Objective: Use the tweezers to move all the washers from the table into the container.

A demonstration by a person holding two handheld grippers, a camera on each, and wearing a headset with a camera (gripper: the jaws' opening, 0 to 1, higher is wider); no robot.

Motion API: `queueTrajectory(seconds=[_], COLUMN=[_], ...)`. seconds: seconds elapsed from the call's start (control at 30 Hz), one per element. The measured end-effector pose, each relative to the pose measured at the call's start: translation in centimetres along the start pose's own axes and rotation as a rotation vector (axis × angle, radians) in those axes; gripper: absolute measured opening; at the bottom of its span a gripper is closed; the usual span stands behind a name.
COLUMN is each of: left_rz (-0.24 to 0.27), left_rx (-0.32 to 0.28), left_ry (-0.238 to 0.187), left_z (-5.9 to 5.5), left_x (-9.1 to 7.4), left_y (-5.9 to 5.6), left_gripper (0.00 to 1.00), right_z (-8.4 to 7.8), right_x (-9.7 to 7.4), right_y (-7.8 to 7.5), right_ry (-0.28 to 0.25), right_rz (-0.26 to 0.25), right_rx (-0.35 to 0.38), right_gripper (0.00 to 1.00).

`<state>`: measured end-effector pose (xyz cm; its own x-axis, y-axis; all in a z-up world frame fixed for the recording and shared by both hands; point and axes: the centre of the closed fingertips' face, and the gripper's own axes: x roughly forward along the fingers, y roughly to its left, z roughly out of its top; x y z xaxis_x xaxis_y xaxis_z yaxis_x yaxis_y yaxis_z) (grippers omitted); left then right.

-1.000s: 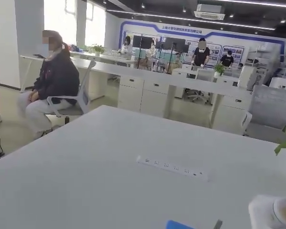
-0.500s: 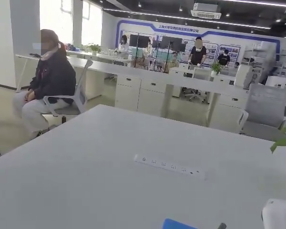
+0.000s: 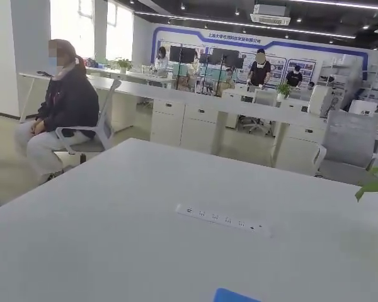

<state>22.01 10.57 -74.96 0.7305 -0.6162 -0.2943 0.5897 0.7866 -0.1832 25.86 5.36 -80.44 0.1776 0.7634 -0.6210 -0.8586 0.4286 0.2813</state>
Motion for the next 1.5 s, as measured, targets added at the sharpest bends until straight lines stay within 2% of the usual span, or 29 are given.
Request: queueTrajectory(seconds=[0.2, 0.33, 0.6, 0.83, 0.97, 1.1, 1.2, 1.27, 1.37, 1.5], left_rz=[-0.002, -0.011, -0.006, -0.008, -0.01, -0.018, -0.027, -0.034, -0.058, -0.083], left_rx=[-0.001, -0.004, -0.001, 0.007, 0.007, 0.017, 0.02, 0.023, 0.029, 0.054], left_ry=[0.003, -0.008, 0.004, 0.011, 0.021, 0.045, 0.046, 0.037, 0.033, 0.05], left_z=[0.0, 0.1, -0.1, -0.2, -0.4, -0.8, -0.9, -0.7, -0.7, -1.0], left_x=[0.0, 0.0, 0.0, 0.0, 0.1, 0.2, 0.2, 0.2, 0.3, 0.3], left_y=[0.0, -0.2, -0.2, -0.2, -0.3, -0.5, -0.6, -0.7, -1.2, -1.7], left_gripper=[0.91, 0.92, 0.92, 0.92, 0.92, 0.92, 0.91, 0.91, 0.92, 0.92], right_z=[-0.6, -0.8, -1.4, -1.6, -2.0, -2.5, -2.6, -2.4, -2.1, -2.0], right_x=[0.3, 0.3, 0.3, 0.3, 0.4, 0.5, 0.7, 0.8, 0.8, 0.6], right_y=[0.6, 0.7, 1.2, 1.8, 2.7, 3.6, 3.7, 3.6, 3.2, 2.4], right_ry=[0.007, 0.012, 0.016, 0.03, 0.05, 0.066, 0.064, 0.056, 0.024, -0.012], right_rz=[0.013, 0.007, 0.008, -0.006, -0.007, -0.019, -0.032, -0.044, -0.09, -0.155], right_rx=[0.022, 0.017, 0.008, -0.107, -0.198, -0.26, -0.293, -0.285, -0.215, -0.124], right_gripper=[0.04, 0.04, 0.04, 0.04, 0.05, 0.06, 0.06, 0.06, 0.05, 0.05])
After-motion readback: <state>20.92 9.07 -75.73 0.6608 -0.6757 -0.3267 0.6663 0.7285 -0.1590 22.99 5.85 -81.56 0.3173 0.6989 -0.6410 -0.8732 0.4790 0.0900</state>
